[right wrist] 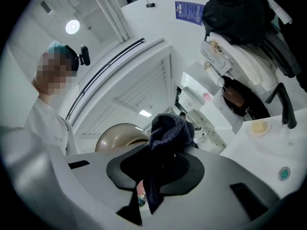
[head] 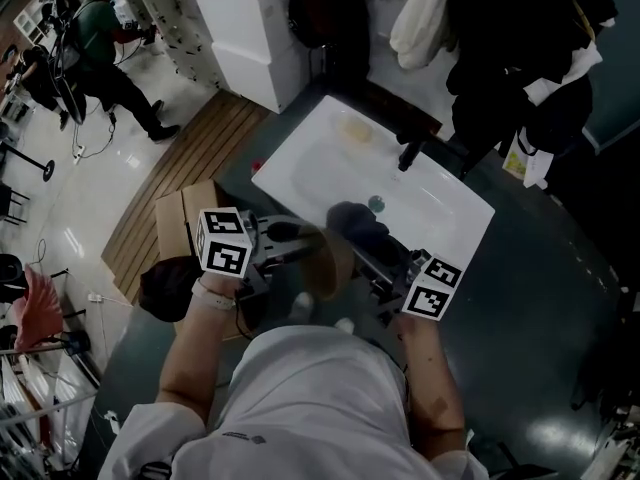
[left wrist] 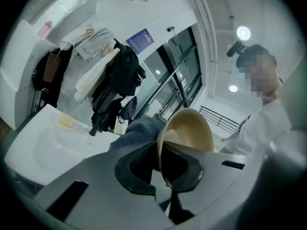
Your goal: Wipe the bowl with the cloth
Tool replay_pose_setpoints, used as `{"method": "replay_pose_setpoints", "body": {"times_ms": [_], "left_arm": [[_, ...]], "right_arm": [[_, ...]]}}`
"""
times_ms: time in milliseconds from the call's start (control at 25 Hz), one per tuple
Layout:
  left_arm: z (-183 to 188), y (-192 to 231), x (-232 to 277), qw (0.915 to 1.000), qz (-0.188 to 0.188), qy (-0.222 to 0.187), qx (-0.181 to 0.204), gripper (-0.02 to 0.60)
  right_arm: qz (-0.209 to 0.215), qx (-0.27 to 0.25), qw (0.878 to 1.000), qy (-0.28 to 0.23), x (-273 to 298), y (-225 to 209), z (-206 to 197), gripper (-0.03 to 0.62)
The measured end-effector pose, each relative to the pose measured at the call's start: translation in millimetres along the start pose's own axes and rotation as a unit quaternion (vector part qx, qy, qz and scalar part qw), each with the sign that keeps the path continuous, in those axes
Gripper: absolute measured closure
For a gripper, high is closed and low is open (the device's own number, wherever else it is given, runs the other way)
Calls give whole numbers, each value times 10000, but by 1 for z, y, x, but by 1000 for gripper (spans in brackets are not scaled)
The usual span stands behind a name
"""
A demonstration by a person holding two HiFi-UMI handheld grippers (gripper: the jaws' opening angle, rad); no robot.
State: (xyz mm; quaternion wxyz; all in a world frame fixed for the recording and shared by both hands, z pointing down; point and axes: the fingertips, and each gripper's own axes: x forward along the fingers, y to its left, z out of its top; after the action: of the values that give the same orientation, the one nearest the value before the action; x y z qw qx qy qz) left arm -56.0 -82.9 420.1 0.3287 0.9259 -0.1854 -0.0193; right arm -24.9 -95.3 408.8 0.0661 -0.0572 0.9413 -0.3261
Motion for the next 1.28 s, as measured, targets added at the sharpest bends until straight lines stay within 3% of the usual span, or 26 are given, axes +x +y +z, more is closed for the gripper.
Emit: {"method": "replay_pose_setpoints", "body": {"times_ms": [160, 280, 600, 960, 1280], "left_arm": [[-7, -15, -1, 9981, -547, 294, -29, 561], [-16, -27, 0, 9933, -895, 716, 159, 561], [-40, -39, 7, 9807, -1256, 1411, 506, 561], [-56, -22, 7, 9775, -918, 1756, 727, 561], [-52, 5, 3, 9875, -391, 1441, 510, 561]], "right_arm": [[504, -78, 9981, 358, 4, 12, 3, 513], [885, 29, 9946, 538, 8, 21, 5, 513], [1223, -72, 9875, 987, 25, 33, -7, 513], [1182, -6, 9845, 1293, 27, 33, -19, 513], [1234, -10, 9865, 1072, 8, 42, -6, 513]]}}
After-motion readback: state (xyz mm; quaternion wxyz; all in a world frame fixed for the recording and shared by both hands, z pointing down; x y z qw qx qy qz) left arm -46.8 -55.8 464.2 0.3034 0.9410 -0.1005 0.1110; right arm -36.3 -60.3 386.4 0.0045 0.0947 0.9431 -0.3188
